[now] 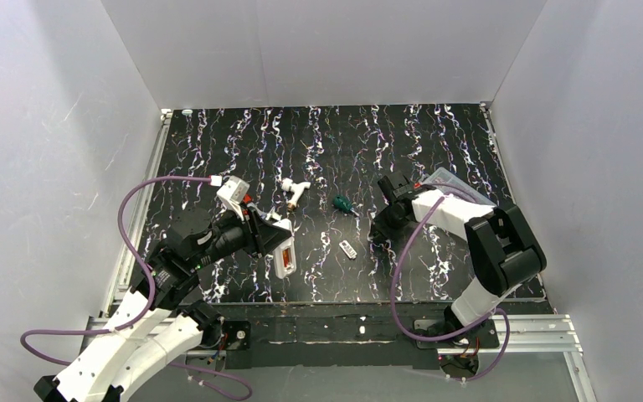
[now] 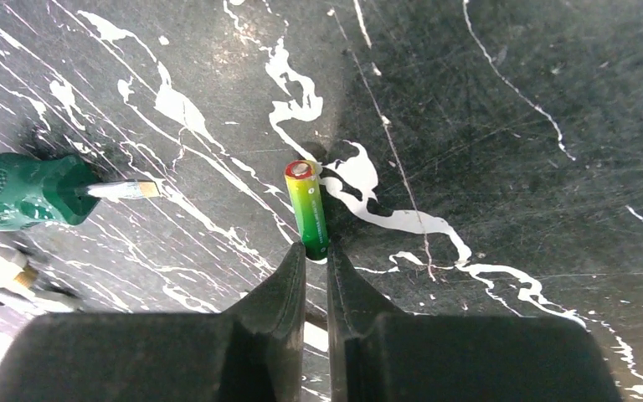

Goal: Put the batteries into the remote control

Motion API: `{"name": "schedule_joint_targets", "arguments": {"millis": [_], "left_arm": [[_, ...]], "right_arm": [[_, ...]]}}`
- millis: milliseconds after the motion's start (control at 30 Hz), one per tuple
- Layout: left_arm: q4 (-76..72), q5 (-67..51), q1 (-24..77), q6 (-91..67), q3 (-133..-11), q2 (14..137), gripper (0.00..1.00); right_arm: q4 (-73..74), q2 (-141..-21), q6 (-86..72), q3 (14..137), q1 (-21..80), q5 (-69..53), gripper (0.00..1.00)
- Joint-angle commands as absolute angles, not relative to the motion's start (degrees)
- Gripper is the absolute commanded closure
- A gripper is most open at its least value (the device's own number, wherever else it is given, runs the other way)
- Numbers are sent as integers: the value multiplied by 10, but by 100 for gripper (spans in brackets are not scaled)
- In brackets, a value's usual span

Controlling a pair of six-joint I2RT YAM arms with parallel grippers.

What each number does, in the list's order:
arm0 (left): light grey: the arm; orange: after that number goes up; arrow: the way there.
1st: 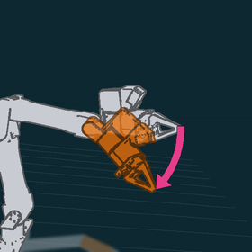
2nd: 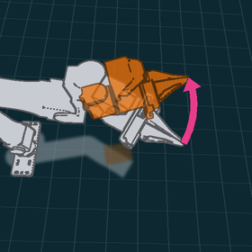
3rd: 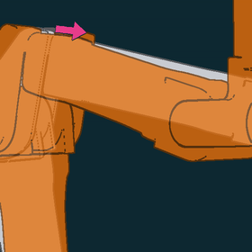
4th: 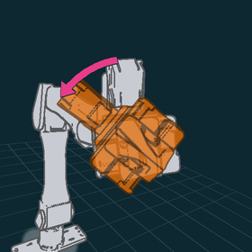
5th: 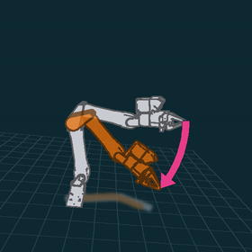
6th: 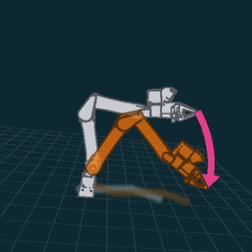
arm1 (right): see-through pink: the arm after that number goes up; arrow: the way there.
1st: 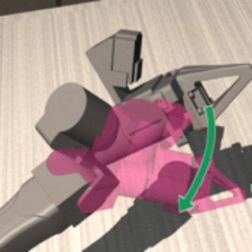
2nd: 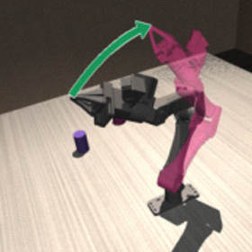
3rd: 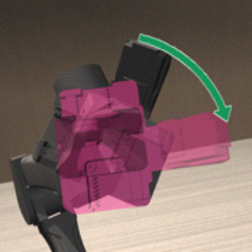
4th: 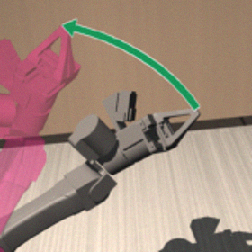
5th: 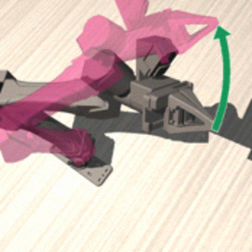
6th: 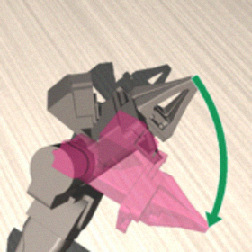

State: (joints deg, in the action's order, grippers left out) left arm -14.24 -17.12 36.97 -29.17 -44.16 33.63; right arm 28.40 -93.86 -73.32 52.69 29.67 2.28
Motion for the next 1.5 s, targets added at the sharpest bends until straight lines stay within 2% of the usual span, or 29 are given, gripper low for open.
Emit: {"name": "schedule_joint_targets", "arguments": {"millis": [0, 267, 367, 433, 733, 800, 900, 1033, 1167, 1300, 1400, 1467], "left_arm": [[-165, -178, 372, -285, -442, 331, 100], [-177, -186, 372, -290, -440, 339, 100], [-178, -184, 372, -292, -439, 338, 100], [-178, -182, 372, -292, -439, 337, 100], [-179, -179, 372, -296, -435, 335, 100], [-184, -180, 371, -297, -435, 339, 100], [-185, -181, 372, -298, -438, 341, 100], [-180, -180, 372, -299, -440, 335, 100], [-170, -179, 371, -297, -445, 329, 100], [-162, -176, 372, -296, -447, 321, 100], [-159, -175, 371, -295, -450, 317, 100], [-155, -175, 371, -292, -454, 318, 100]], "right_arm": [[259, -915, -826, 491, 298, 28, 99], [241, -874, -875, 484, 298, 54, 98], [234, -874, -861, 493, 298, 41, 78], [240, -878, -849, 500, 298, 36, 69], [276, -830, -740, 536, 298, 43, 52], [273, -817, -680, 551, 298, 68, 51], [229, -824, -500, 593, 290, 67, 54], [237, -881, -211, 684, 276, 7, 57], [198, -910, 4, 688, 276, -129, 57], [215, -954, 60, 724, 276, -206, 58], [209, -982, 22, 741, 276, -213, 71], [186, -990, 6, 732, 280, -223, 73]]}}
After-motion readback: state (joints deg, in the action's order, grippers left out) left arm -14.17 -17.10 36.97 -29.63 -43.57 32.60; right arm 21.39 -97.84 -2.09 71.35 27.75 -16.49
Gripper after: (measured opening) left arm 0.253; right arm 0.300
